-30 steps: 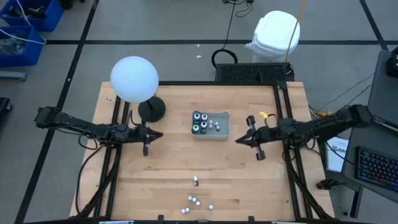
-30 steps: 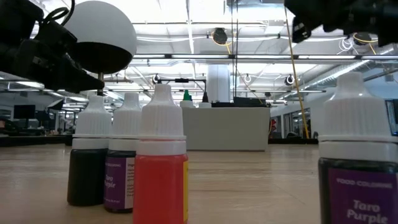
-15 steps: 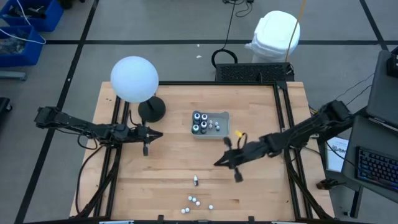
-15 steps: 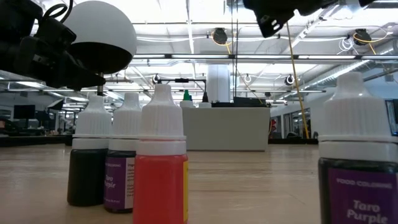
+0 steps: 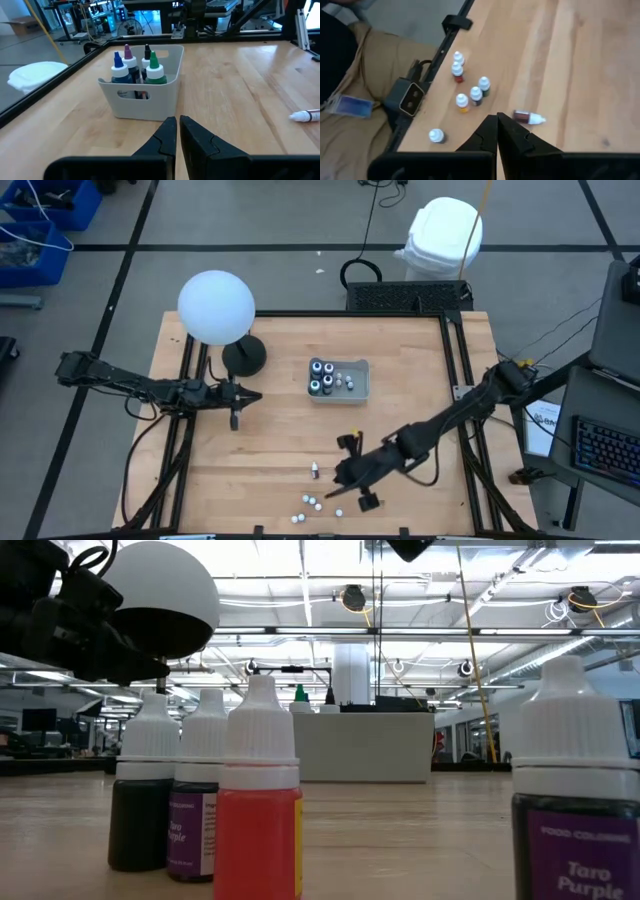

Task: Pick & Place food coloring
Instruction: Put the right small purple food coloring bottle into the gray bin

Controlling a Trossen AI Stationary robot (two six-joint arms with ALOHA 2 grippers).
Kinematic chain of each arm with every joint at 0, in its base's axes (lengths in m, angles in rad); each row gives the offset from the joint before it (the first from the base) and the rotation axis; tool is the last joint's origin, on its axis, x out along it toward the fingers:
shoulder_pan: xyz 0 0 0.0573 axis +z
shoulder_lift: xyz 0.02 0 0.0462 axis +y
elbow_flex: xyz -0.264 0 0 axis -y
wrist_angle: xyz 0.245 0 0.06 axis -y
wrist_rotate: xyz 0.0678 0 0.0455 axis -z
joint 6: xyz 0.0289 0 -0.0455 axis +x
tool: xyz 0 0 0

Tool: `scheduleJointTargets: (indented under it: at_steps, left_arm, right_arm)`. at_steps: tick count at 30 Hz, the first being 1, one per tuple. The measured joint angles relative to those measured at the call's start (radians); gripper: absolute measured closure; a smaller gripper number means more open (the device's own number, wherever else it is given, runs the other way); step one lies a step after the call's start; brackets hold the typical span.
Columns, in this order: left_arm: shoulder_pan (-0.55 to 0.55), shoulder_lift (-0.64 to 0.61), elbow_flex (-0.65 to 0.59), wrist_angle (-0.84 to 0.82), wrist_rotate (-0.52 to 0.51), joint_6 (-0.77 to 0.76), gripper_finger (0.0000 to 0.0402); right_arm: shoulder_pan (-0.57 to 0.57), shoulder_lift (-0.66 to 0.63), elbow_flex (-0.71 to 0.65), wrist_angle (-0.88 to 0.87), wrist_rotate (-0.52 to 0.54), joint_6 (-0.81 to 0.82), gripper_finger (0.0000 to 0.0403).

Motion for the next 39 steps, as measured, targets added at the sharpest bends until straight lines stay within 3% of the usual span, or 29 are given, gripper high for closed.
scheduleJointTargets:
  at_steps: [7, 15, 24, 39]
  left_arm:
    - [0.0, 0.0, 0.0, -0.002, 0.0, -0.006, 0.0371]
    - [0.0, 0.0, 0.0, -0.002, 0.006, -0.003, 0.0371]
    - [0.0, 0.0, 0.0, -0.002, 0.009, -0.002, 0.0371]
    - [0.0, 0.0, 0.0, -0.017, 0.009, -0.006, 0.0371]
  right_arm:
    - [0.02, 0.098, 0.126, -0.079, -0.005, 0.04, 0.0403]
    - [0.023, 0.201, 0.196, -0.09, -0.112, 0.106, 0.0403]
    - [0.066, 0.304, 0.393, -0.215, -0.134, 0.063, 0.0403]
    - [0.089, 0.337, 0.423, -0.188, -0.132, 0.052, 0.0403]
